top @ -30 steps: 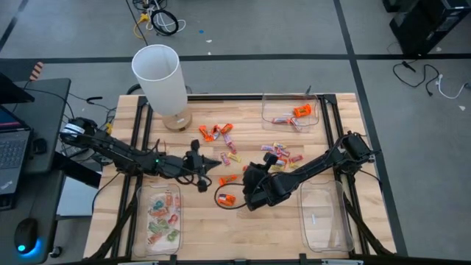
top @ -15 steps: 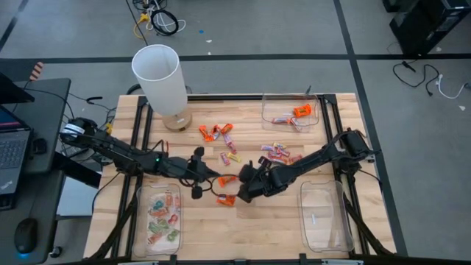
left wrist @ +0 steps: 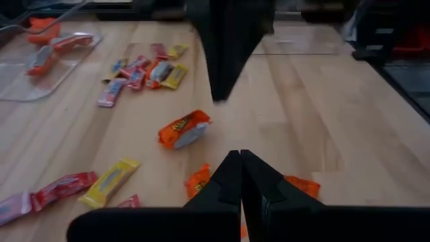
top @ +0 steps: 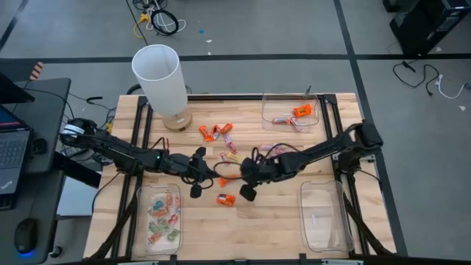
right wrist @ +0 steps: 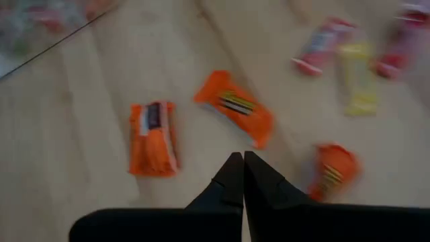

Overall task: Sort candy
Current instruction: Put the large orange chocolate bar into the top right transparent bin

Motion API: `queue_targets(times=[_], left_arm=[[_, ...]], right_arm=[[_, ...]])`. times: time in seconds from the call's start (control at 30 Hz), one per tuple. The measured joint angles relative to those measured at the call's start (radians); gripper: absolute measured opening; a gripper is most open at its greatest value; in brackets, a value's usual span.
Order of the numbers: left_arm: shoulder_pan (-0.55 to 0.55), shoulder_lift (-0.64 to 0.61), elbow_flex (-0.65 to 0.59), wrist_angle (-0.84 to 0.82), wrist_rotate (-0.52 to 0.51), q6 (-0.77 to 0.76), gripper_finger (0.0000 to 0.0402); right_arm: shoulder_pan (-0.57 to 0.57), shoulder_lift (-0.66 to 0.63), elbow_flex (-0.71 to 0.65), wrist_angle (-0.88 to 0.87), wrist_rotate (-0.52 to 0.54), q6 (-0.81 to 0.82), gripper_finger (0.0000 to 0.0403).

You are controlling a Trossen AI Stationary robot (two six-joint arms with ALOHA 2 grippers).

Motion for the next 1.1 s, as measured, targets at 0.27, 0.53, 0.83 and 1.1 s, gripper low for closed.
queue_targets(times=[0.27, 0.53, 0.83, 1.1], left_arm=[[0.033, 0.125, 0.001, 0.148, 0.007, -0.007, 0.0000], [0.068, 0.363, 0.069, 0.348, -0.016, 0.001, 0.0000], [0.139, 0.538, 0.141, 0.355, -0.070, -0.003, 0.0000], [0.151, 0.662, 0.240, 0.357, -0.011, 0.026, 0.0000]], right_arm=[[-0.011, -0.134, -0.247, 0.113, 0.027, 0.152, 0.0000], [-0.011, -0.131, -0.388, 0.356, 0.034, 0.213, 0.0000], [-0.015, -0.107, -0.392, 0.384, 0.105, 0.213, 0.0000], [-0.016, -0.080, -0.392, 0.394, 0.109, 0.222, 0.0000]])
